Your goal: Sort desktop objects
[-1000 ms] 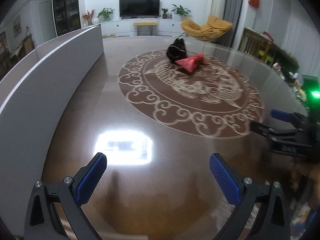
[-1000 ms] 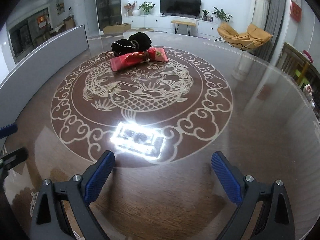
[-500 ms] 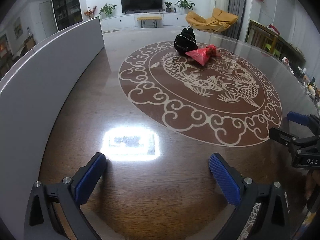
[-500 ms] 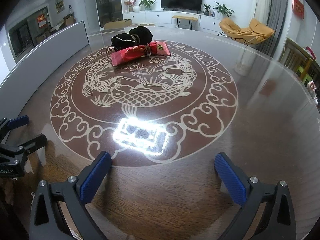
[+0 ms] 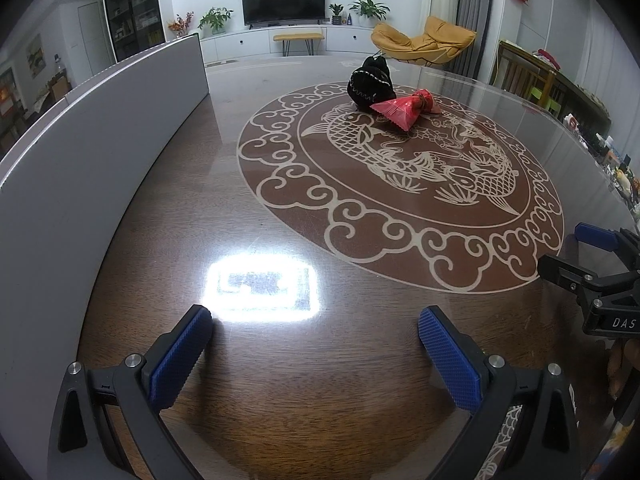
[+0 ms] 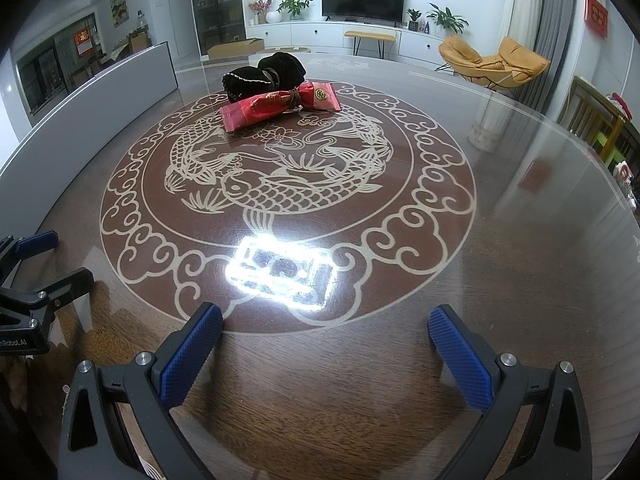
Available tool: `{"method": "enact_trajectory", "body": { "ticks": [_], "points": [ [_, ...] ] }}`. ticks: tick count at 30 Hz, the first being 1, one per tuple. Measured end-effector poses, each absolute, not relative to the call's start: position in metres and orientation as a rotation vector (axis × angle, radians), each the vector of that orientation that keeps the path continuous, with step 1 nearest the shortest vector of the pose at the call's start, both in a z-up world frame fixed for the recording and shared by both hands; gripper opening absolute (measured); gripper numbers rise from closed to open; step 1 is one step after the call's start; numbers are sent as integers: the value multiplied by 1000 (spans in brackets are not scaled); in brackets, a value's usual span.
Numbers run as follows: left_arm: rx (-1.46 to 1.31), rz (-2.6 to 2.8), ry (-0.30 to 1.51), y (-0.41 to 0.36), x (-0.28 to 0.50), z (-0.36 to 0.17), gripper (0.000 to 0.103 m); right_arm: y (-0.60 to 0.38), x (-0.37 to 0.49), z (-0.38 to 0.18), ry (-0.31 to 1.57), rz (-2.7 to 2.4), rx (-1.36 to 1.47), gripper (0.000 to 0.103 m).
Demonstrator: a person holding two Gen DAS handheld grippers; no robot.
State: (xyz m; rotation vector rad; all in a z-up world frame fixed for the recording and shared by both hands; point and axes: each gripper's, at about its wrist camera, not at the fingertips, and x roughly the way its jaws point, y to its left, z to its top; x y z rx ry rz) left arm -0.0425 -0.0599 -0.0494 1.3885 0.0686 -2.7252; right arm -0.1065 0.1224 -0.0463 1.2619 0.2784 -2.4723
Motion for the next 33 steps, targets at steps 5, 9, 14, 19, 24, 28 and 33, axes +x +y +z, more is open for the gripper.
{"method": "enact_trajectory", "body": {
  "ticks": [5,9,14,19,24,28,33],
  "points": [
    [1389,-2724,69,-60,-42,-49,103,122,-107,-46,279,-2472,1261,103],
    [1389,-2724,69,-60,-43,-49,103,122,-107,-46,279,-2472,1261,103],
    [1389,-2724,69,-60,-42,-49,103,122,-107,-46,279,-2472,1261,103],
    [1389,-2724,69,-60,-43,-49,103,122,-107,-46,279,-2472,1261,103],
    [1396,-2734,68,-61,-43,-50,103,122,-107,-46,279,-2473,1261,103],
    [1400,-2737,65,-61,-45,-51,103,122,-107,-46,279,-2473,1261,103],
    [1400,-2737,65,-61,-44,-50,103,118,-118,-45,325,-2393,1273,103]
  ]
}}
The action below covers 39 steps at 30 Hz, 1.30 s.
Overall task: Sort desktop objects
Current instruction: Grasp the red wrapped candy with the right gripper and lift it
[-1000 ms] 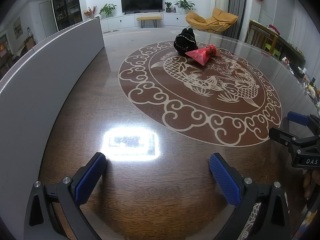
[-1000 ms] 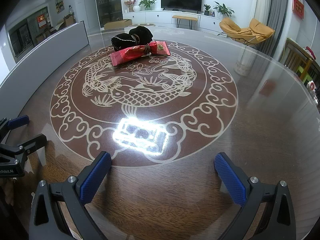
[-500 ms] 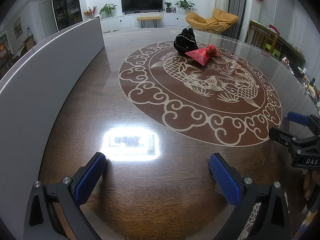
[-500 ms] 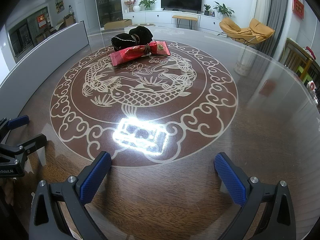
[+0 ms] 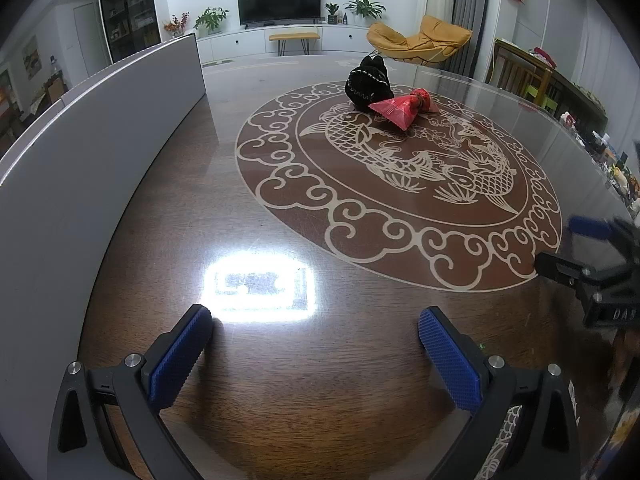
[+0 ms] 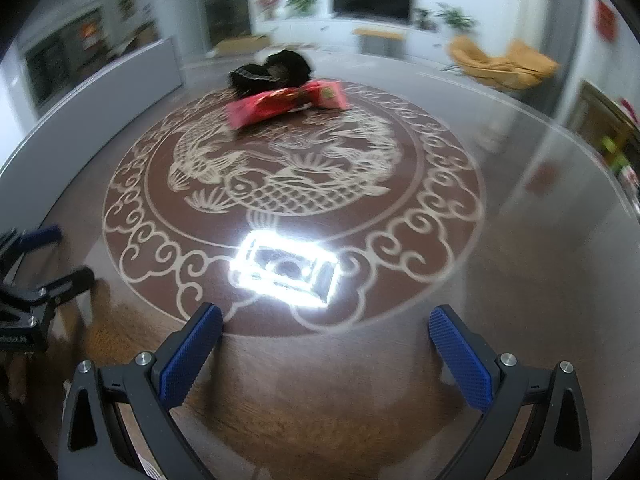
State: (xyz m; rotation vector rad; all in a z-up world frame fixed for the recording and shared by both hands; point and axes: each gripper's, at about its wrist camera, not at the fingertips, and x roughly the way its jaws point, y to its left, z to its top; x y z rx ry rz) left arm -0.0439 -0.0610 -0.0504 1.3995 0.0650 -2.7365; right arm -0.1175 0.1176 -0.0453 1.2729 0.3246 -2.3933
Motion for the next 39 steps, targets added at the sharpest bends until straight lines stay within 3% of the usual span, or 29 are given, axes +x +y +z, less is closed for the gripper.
{"method": "enact_trajectory", "body": {
  "ticks": [3,8,12,16,17,18,20,34,35,39],
  "points": [
    [1400,-2737,65,-61,-44,-50,103,109,-148,-43,311,-2369,1302,103],
    [1400,-2737,65,-61,-44,-50,103,82,-213,-23,9,-2436,1245,102],
    [1400,-2736,65,-61,-44,-50,103,56,-265,-23,-165,-2553,1304,89],
    [1400,-2736,66,-61,-44,-50,103,39,-290,-34,-246,-2609,1377,84],
    [1400,-2736,65,-61,-44,-50,103,30,-291,-33,-194,-2604,1378,72],
    [1400,-2736,65,-61,-44,-50,103,24,-290,-33,-130,-2607,1369,48],
    [1400,-2736,65,-61,-44,-50,103,15,-282,-34,-9,-2585,1351,20],
    [1400,-2736,65,-61,-44,-50,103,119,-147,-37,310,-2532,1237,22],
    [1400,-2736,65,-61,-44,-50,103,126,-140,-38,317,-2530,1234,29],
    [1400,-2736,65,-61,-44,-50,103,146,-124,-40,306,-2545,1213,76]
  ]
}}
